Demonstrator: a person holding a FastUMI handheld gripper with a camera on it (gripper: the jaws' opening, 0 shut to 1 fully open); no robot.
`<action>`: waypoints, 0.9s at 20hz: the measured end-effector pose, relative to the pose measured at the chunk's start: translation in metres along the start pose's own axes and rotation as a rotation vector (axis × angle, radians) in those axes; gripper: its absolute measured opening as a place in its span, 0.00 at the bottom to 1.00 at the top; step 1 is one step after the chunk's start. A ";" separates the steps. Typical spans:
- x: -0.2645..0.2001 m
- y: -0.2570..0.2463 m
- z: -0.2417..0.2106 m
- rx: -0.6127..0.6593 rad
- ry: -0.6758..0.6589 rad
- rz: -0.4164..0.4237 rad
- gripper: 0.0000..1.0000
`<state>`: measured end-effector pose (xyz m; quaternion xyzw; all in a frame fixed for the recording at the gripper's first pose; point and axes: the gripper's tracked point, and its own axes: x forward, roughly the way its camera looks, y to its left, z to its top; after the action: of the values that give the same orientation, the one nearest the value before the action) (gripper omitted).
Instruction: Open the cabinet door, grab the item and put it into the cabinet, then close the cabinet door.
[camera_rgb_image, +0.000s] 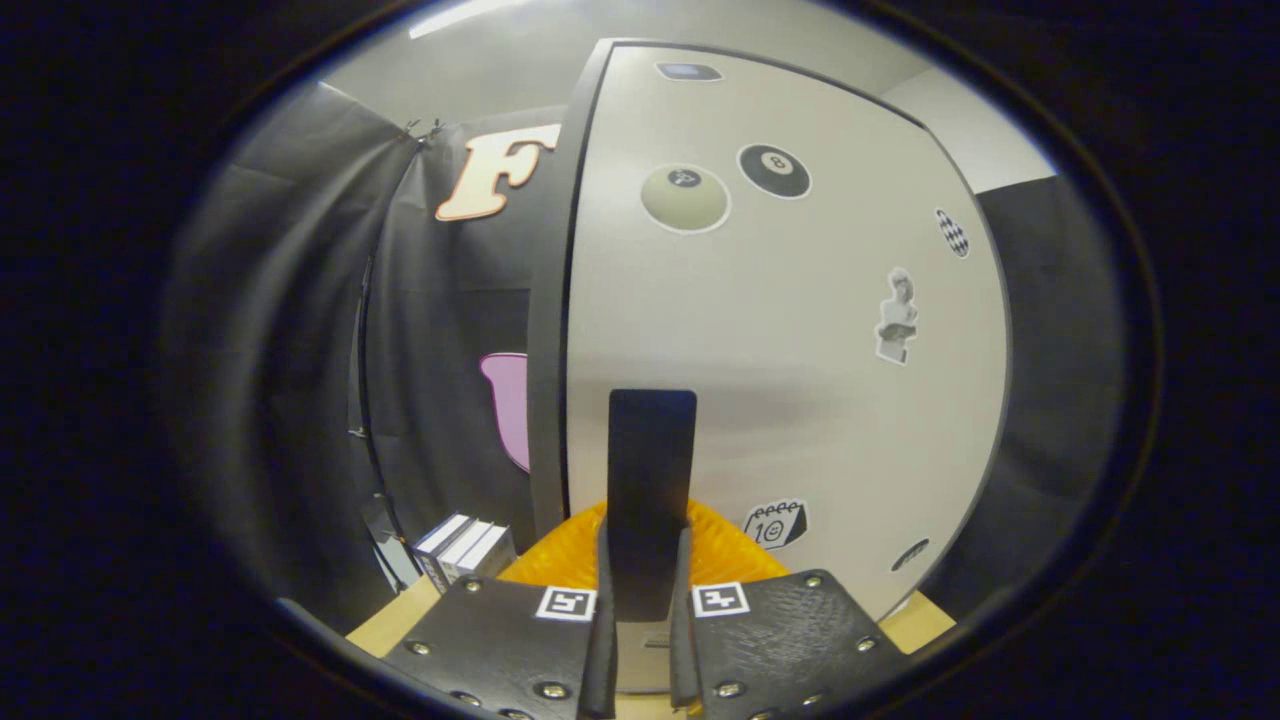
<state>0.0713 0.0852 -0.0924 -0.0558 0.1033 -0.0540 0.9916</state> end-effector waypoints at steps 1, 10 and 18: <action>-0.001 0.000 0.000 0.001 0.001 -0.003 0.21; -0.046 -0.010 0.002 0.000 -0.003 -0.019 0.21; -0.082 -0.037 0.002 0.005 0.007 -0.085 0.20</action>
<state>-0.0121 0.0583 -0.0700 -0.0576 0.1042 -0.0963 0.9882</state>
